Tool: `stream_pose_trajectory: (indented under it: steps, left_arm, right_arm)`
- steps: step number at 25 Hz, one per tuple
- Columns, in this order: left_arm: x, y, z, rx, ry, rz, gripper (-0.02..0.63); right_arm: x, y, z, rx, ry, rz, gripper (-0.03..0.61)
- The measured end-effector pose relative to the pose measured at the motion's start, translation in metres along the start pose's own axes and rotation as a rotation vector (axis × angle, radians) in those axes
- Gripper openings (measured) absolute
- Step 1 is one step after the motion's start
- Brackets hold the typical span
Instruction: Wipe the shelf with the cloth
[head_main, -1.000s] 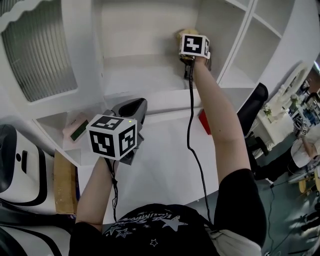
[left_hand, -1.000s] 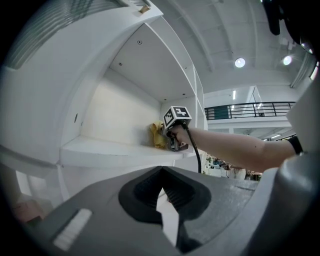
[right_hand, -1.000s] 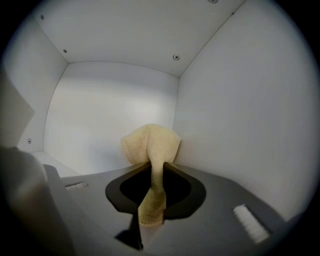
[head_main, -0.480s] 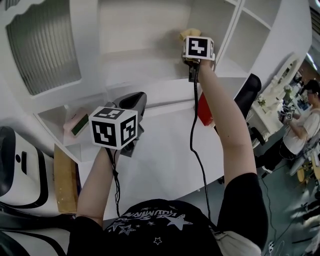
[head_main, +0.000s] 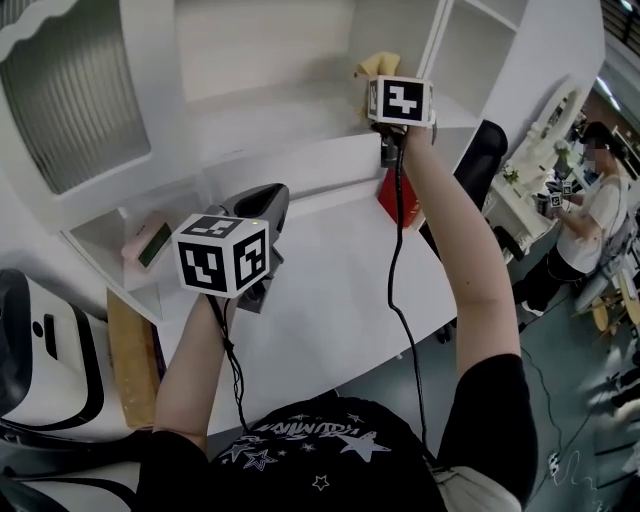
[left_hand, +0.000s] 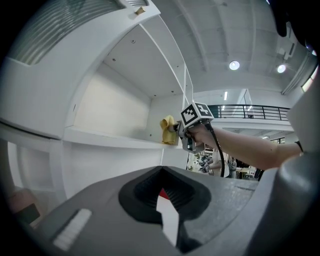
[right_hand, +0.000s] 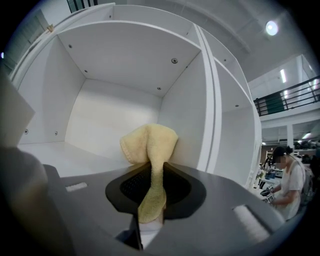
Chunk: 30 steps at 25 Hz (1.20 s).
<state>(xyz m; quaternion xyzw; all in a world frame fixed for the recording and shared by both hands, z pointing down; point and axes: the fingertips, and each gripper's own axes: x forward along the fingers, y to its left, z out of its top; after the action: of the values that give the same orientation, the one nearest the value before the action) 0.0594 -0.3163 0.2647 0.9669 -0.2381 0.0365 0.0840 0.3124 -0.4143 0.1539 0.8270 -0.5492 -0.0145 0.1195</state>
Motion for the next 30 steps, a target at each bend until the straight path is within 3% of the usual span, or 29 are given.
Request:
stream_pose_trajectory:
  steps: [13, 21, 26, 30]
  left_arm:
    - [0.002, 0.001, 0.004, 0.010, -0.025, 0.012, 0.003]
    - [0.001, 0.000, 0.023, 0.090, -0.087, 0.066, 0.003]
    - [-0.003, 0.007, 0.022, 0.123, -0.077, 0.129, 0.003]
    - [-0.008, 0.024, 0.012, 0.116, -0.050, 0.181, 0.003]
  right_arm:
    - [-0.032, -0.017, -0.011, -0.011, -0.022, -0.005, 0.087]
    - [-0.038, -0.008, 0.016, -0.050, -0.074, 0.050, 0.087]
    - [-0.017, 0.010, 0.041, -0.155, -0.099, 0.099, 0.087]
    - [0.017, 0.026, 0.054, -0.236, -0.045, 0.125, 0.086]
